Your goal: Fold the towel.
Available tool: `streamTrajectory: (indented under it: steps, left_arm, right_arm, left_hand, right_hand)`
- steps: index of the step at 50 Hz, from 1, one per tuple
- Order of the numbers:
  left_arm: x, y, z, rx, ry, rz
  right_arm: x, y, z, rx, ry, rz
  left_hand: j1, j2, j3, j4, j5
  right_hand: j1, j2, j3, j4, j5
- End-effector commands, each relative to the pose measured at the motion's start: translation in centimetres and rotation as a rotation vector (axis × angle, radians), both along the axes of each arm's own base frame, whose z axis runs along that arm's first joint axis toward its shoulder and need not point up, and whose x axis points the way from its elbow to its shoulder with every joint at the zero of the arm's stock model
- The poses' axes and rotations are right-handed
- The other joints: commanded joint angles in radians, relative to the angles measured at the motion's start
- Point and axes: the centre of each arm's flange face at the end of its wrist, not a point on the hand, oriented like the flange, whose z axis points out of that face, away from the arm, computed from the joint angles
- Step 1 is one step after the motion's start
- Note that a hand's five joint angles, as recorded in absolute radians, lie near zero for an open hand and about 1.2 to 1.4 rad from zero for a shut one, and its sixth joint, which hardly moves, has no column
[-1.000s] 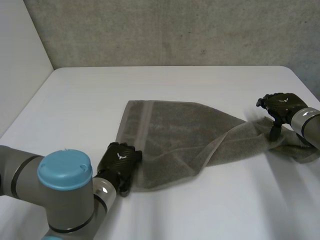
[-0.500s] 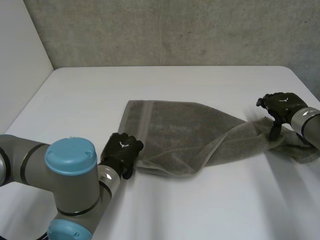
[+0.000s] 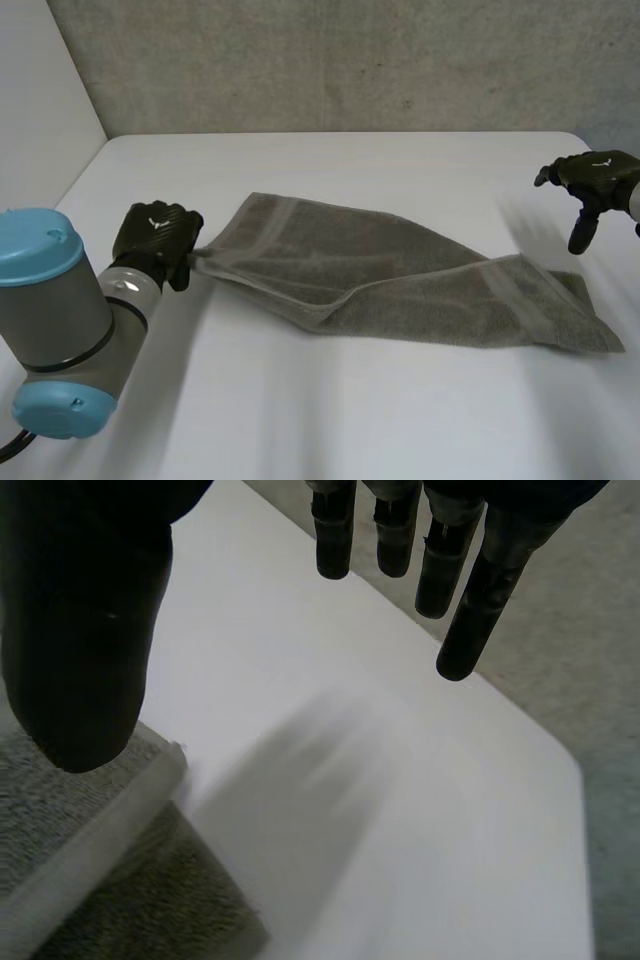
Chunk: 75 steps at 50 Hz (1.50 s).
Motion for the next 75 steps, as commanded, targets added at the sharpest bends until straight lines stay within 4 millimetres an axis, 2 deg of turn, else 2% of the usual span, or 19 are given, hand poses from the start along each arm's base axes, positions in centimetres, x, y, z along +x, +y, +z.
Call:
streamTrajectory:
  steps: [1, 15, 22, 26, 29, 30, 33, 34, 36, 37, 39, 40, 42, 45, 50, 56, 64, 69, 75]
  left_arm:
    - [0.2, 0.3, -0.5, 0.018, -0.007, 0.000]
    - [0.2, 0.7, -0.8, 0.028, -0.013, -0.005]
    - [0.1, 0.8, -0.9, 0.030, -0.014, -0.010]
    - [0.1, 0.8, -0.9, 0.030, -0.014, -0.010]
    - [0.1, 0.8, -0.9, 0.031, -0.015, -0.010]
    - [0.1, 0.8, -0.9, 0.031, -0.015, -0.010]
    - [0.0, 0.8, -0.8, 0.029, -0.012, -0.010]
    - [0.0, 0.8, -0.8, 0.029, -0.012, -0.010]
    - [0.1, 0.8, -0.5, 0.022, -0.009, -0.008]
    - [0.1, 0.8, -0.5, 0.022, -0.009, -0.008]
    - [0.0, 0.8, 0.2, -0.001, 0.000, -0.008]
    - [0.0, 0.8, 0.2, -0.001, 0.000, -0.008]
    - [0.2, 0.7, 1.6, -0.037, 0.016, -0.003]
    - [0.2, 0.8, 2.3, -0.054, 0.026, -0.001]
    - [0.6, 1.4, 4.4, -0.086, 0.041, 0.002]
    - [0.9, 2.1, 4.8, -0.057, 0.031, -0.001]
    - [1.3, 3.0, 4.4, 0.037, -0.011, -0.004]
    - [1.1, 3.0, 4.1, 0.069, -0.015, -0.017]
    - [1.0, 2.7, 2.5, 0.116, -0.032, -0.014]
  right_arm:
    - [0.5, -0.8, -2.7, 0.152, -0.111, 0.003]
    - [0.7, -1.0, -7.7, 0.274, -0.123, 0.014]
    - [1.1, -0.7, -8.5, 0.297, -0.123, 0.021]
    - [1.7, -0.5, -8.6, 0.300, -0.121, 0.035]
    - [1.7, -0.4, -8.4, 0.295, -0.124, 0.035]
    - [1.7, -0.4, -8.4, 0.295, -0.124, 0.035]
    - [1.8, -0.5, -5.0, 0.195, -0.151, 0.045]
    - [1.8, -0.5, -5.0, 0.194, -0.151, 0.046]
    - [1.9, -0.1, -1.2, 0.091, -0.185, 0.048]
    - [1.9, -0.1, -1.2, 0.091, -0.185, 0.048]
    - [1.9, 0.7, 1.8, 0.003, -0.204, 0.057]
    - [1.9, 0.7, 1.8, 0.003, -0.204, 0.057]
    - [1.8, 2.0, 4.4, -0.060, -0.199, 0.070]
    - [1.8, 2.6, 5.5, -0.080, -0.196, 0.071]
    - [2.1, 5.8, 7.5, -0.139, -0.116, 0.118]
    - [2.1, 7.9, 6.6, -0.128, 0.019, 0.167]
    - [2.1, 12.0, 4.6, 0.057, 0.186, 0.292]
    - [2.3, 12.3, 4.0, 0.094, 0.203, 0.324]
    - [2.4, 10.8, 0.7, 0.141, 0.167, 0.313]
  left_hand:
    - [-0.043, -0.099, -0.142, -0.120, -0.250]
    - [-0.043, -0.099, -0.142, -0.120, -0.250]
    - [-0.043, -0.099, -0.142, -0.120, -0.250]
    - [-0.043, -0.099, -0.142, -0.120, -0.250]
    - [-0.043, -0.099, -0.142, -0.120, -0.250]
    - [-0.043, -0.099, -0.142, -0.120, -0.250]
    - [-0.043, -0.099, -0.142, -0.120, -0.250]
    - [-0.043, -0.099, -0.142, -0.120, -0.250]
    - [-0.043, -0.099, -0.142, -0.120, -0.250]
    - [-0.043, -0.099, -0.142, -0.120, -0.250]
    - [-0.043, -0.099, -0.142, -0.120, -0.250]
    - [-0.043, -0.099, -0.142, -0.120, -0.250]
    - [-0.043, -0.099, -0.142, -0.120, -0.250]
    - [-0.043, -0.099, -0.142, -0.120, -0.250]
    - [-0.043, -0.099, -0.142, -0.120, -0.250]
    - [-0.043, -0.099, -0.142, -0.120, -0.250]
    - [-0.043, -0.099, -0.142, -0.120, -0.250]
    - [-0.043, -0.099, -0.142, -0.120, -0.250]
    - [-0.043, -0.099, -0.142, -0.120, -0.250]
  right_hand:
    - [0.034, 0.027, 0.030, -0.244, 0.029]
    - [0.213, 0.206, 0.209, -0.066, 0.207]
    - [0.313, 0.306, 0.309, 0.035, 0.308]
    - [0.566, 0.559, 0.562, 0.287, 0.560]
    - [1.142, 1.135, 1.138, 0.863, 1.136]
    - [1.144, 1.137, 1.140, 0.865, 1.139]
    - [1.167, 1.160, 1.162, 0.888, 1.161]
    - [1.167, 1.160, 1.162, 0.888, 1.161]
    - [1.167, 1.160, 1.162, 0.888, 1.161]
    - [1.167, 1.160, 1.162, 0.888, 1.161]
    - [1.167, 1.160, 1.162, 0.888, 1.161]
    - [1.167, 1.160, 1.162, 0.888, 1.161]
    - [1.167, 1.160, 1.162, 0.888, 1.161]
    - [1.167, 1.160, 1.162, 0.888, 1.161]
    - [1.167, 1.160, 1.162, 0.888, 1.161]
    - [1.167, 1.160, 1.162, 0.888, 1.161]
    - [1.167, 1.160, 1.162, 0.888, 1.161]
    - [1.068, 1.061, 1.064, 0.789, 1.062]
    - [1.041, 1.034, 1.037, 0.763, 1.036]
